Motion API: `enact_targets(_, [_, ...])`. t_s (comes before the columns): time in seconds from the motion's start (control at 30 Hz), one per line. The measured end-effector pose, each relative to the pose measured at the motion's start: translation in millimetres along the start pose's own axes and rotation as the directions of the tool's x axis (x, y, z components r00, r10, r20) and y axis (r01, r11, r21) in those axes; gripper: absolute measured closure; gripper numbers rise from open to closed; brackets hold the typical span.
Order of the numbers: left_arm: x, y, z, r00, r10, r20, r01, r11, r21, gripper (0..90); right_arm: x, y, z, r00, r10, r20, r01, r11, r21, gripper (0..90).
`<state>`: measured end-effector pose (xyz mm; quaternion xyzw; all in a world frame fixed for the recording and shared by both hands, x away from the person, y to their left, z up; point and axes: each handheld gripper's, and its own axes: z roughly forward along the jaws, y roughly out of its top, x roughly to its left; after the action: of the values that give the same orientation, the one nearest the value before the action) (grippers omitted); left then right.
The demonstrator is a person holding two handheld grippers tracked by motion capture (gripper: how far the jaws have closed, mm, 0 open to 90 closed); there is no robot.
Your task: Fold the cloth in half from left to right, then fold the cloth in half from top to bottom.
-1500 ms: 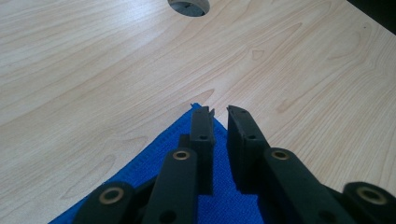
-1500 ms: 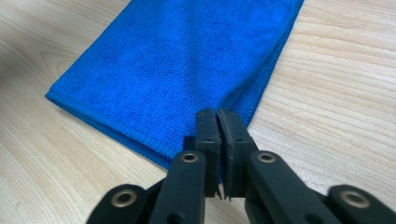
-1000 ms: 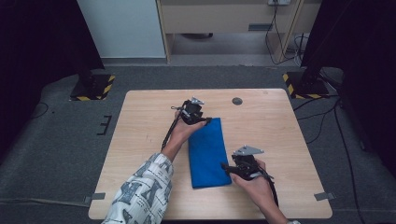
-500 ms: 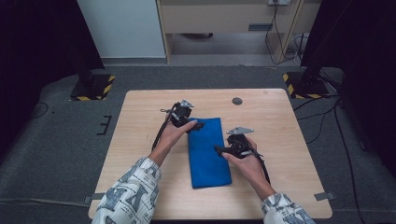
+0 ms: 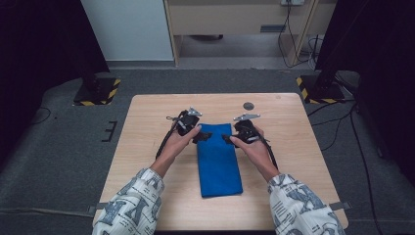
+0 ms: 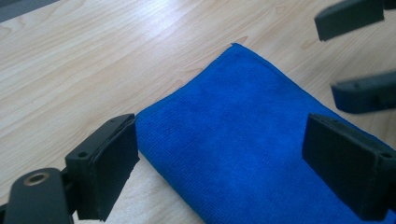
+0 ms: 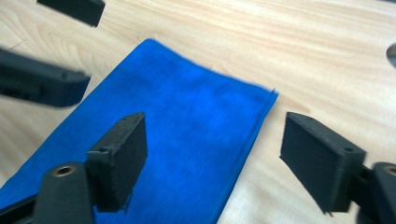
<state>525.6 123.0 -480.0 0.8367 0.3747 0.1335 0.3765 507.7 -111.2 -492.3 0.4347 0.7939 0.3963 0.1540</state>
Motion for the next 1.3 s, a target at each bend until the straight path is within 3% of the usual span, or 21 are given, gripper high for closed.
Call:
enact_targets(0.13, [3.1, -0.4, 5.5, 0.9996, -0.028, -0.009, 0.028, 0.9995, -0.016, 11.7, -10.8, 10.6, 9.0, 1.0, 0.001, 0.005, -0.002, 1.0, 0.007, 27.9])
enact_targets(0.3, [9.2, -4.1, 9.8, 0.9994, -0.03, -0.019, 0.03, 0.9995, 0.01, 12.2, -22.7, 17.5, 19.2, 0.9989, 0.043, -0.018, -0.043, 0.999, 0.011, 30.2])
enact_targets(0.43, [14.8, -6.5, 11.8, 0.998, -0.055, -0.031, 0.056, 0.9984, 0.013, 12.6, -25.6, 19.2, 30.0, 1.0, 0.008, -0.002, -0.008, 0.999, 0.039, 34.3])
enact_targets(0.53, [19.7, -8.5, 13.9, 0.9957, -0.085, -0.036, 0.085, 0.9963, 0.009, 12.6, -31.5, 16.8, 37.4, 0.9992, 0.04, -0.001, -0.04, 0.999, 0.016, 37.8])
enact_targets(0.63, [20.8, -9.8, 14.0, 0.9944, -0.097, -0.041, 0.098, 0.9951, 0.01, 12.7, -37.7, 11.3, 45.1, 0.9979, 0.064, -0.012, -0.063, 0.997, 0.036, 38.2])
enact_targets(0.8, [20.3, -9.3, 8.8, 0.9942, -0.099, -0.043, 0.099, 0.9951, -0.001, 13.5, -40.0, 7.6, 50.4, 0.9989, 0.046, -0.006, -0.045, 0.997, 0.055, 40.0])
enact_targets(1.07, [22.6, -10.7, 7.9, 0.9928, -0.113, -0.039, 0.113, 0.9935, -0.001, 13.5, -40.9, 14.3, 44.0, 0.9992, 0.04, 0.0, -0.04, 0.997, 0.058, 35.2])
enact_targets(1.17, [24.4, -13.7, 11.2, 0.9936, -0.101, -0.051, 0.101, 0.9948, 0.011, 14.2, -41.7, 17.1, 46.2, 0.999, 0.044, 0.001, -0.044, 0.997, 0.064, 36.9])
enact_targets(1.3, [26.3, -19.0, 14.1, 0.9902, -0.128, -0.057, 0.129, 0.9914, 0.019, 17.7, -41.9, 17.9, 54.0, 0.9997, 0.02, 0.013, -0.021, 0.996, 0.084, 41.8])
